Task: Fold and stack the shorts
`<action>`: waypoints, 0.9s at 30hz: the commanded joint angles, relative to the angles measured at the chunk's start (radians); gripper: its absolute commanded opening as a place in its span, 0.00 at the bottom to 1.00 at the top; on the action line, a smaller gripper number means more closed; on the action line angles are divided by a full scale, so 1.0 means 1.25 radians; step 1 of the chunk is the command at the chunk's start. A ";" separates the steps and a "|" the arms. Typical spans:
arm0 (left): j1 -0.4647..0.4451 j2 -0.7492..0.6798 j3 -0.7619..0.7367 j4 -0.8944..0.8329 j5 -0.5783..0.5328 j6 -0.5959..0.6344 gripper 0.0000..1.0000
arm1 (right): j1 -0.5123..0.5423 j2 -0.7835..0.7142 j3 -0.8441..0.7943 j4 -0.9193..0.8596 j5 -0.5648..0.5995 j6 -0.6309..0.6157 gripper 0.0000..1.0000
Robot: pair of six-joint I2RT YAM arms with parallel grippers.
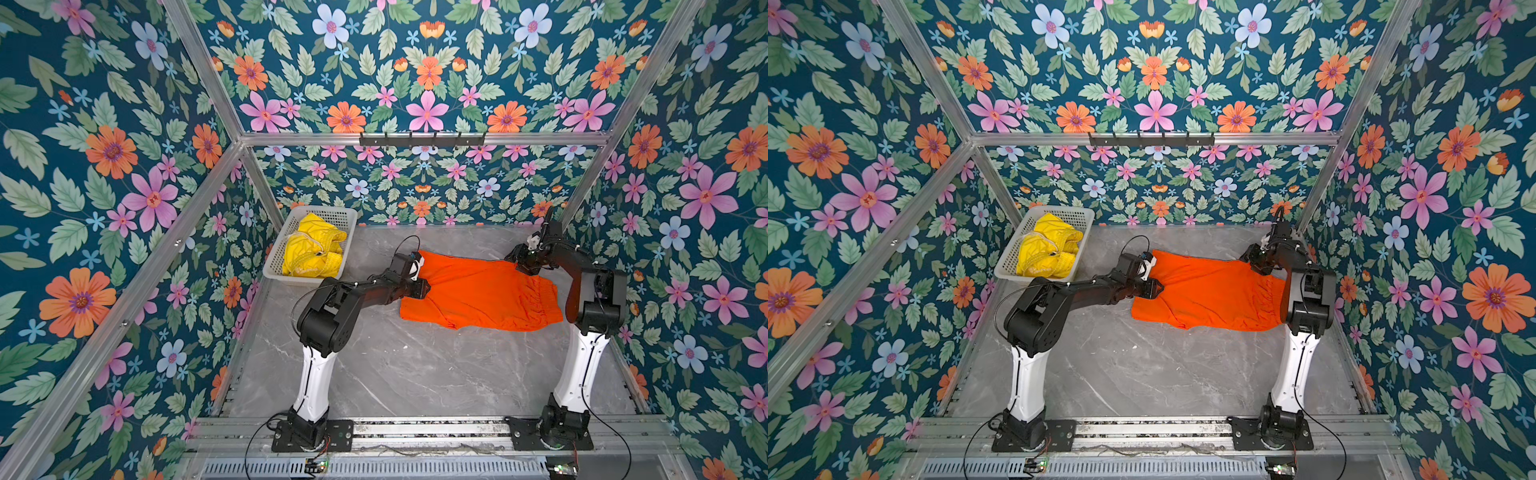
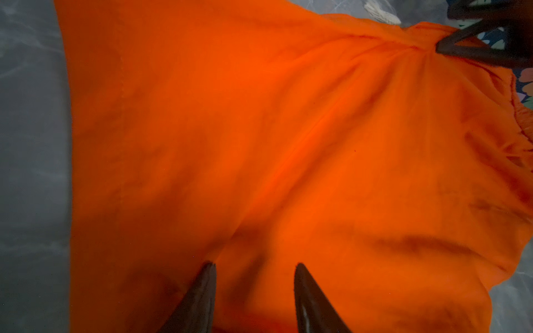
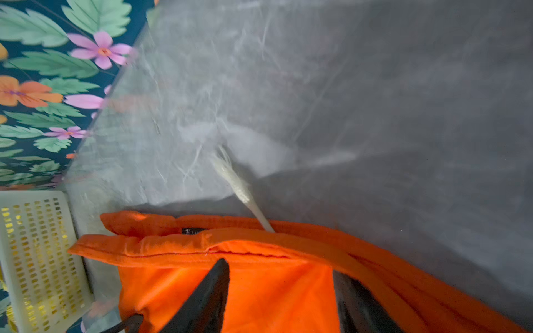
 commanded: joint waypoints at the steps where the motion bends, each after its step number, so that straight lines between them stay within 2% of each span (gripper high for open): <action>1: 0.001 0.006 -0.020 -0.160 -0.037 0.000 0.47 | -0.014 -0.001 0.044 -0.035 -0.007 -0.002 0.58; 5: 0.001 -0.008 -0.029 -0.158 -0.040 0.001 0.48 | -0.018 -0.098 -0.014 -0.040 0.005 -0.021 0.59; 11: 0.001 -0.022 -0.047 -0.155 -0.050 0.002 0.48 | -0.030 -0.261 -0.253 0.009 -0.020 -0.007 0.59; 18: 0.001 -0.044 -0.066 -0.154 -0.047 0.003 0.48 | -0.029 -0.272 -0.410 0.040 -0.024 0.026 0.59; 27: 0.001 -0.102 -0.129 -0.195 -0.091 0.008 0.48 | 0.051 -0.333 -0.550 0.050 0.036 0.059 0.59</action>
